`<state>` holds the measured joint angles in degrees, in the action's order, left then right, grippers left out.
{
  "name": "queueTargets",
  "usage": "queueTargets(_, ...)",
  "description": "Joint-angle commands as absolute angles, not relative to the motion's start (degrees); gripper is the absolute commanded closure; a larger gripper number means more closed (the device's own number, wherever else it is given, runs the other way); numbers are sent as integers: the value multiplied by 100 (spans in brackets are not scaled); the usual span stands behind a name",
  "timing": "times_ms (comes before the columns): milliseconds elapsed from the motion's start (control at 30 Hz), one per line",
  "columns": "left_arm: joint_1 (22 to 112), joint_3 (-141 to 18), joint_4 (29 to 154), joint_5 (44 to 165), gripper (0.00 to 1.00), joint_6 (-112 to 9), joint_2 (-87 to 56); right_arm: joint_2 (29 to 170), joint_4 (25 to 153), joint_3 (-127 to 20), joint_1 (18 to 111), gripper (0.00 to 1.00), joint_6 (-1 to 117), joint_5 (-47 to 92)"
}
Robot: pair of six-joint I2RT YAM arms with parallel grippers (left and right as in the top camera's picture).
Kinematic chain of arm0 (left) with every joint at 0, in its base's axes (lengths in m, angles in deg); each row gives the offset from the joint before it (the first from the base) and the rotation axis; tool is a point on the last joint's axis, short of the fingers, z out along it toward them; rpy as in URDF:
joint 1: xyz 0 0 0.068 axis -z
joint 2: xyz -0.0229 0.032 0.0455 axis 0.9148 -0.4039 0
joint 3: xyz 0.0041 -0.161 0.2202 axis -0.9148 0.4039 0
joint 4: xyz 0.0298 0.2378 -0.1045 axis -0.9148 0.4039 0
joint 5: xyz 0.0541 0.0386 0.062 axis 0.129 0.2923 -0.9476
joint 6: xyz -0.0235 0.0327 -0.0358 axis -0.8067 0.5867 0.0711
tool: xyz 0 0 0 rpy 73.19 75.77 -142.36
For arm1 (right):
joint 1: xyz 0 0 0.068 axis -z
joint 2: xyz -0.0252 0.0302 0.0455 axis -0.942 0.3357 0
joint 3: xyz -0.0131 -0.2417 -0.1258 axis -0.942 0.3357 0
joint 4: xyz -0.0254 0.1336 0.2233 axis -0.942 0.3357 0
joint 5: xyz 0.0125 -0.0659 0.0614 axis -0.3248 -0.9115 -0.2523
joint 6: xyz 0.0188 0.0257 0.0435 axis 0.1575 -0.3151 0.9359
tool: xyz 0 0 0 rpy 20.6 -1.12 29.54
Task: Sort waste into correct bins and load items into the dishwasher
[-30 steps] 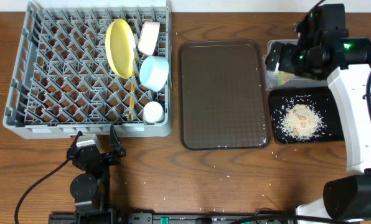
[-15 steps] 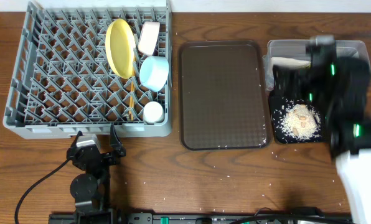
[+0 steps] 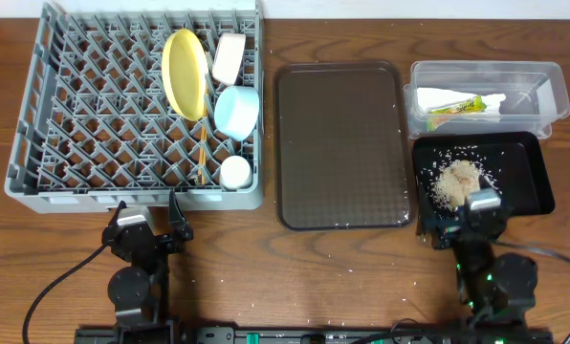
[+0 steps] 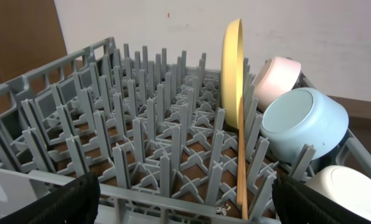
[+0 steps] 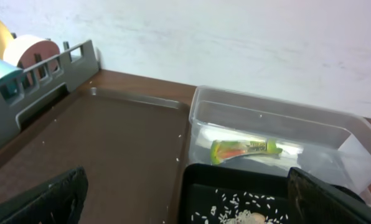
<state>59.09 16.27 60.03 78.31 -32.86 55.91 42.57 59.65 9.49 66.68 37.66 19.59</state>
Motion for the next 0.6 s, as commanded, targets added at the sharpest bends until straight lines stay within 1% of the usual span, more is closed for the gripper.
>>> queueTargets(0, 5876, 1806, 6088, 7800, 11, -3190, 5623, 3793, 5910, 1288, 6710, 1, 3842, 1786)
queueTargets(133, 5876, 1806, 6088, 7800, 11, -3190, 5623, 3269, 5882, 1709, 6710, 1, 4194, 1646)
queueTargets(233, 5876, 1806, 6086, 7800, 10, -3190, 5623, 2888, 5882, 1989, 6710, 1, 4236, 1646)
queueTargets(567, 5876, 1806, 6088, 7800, 10, -3190, 5623, 2895, 6033, 1974, 6694, 1, 4253, 1648)
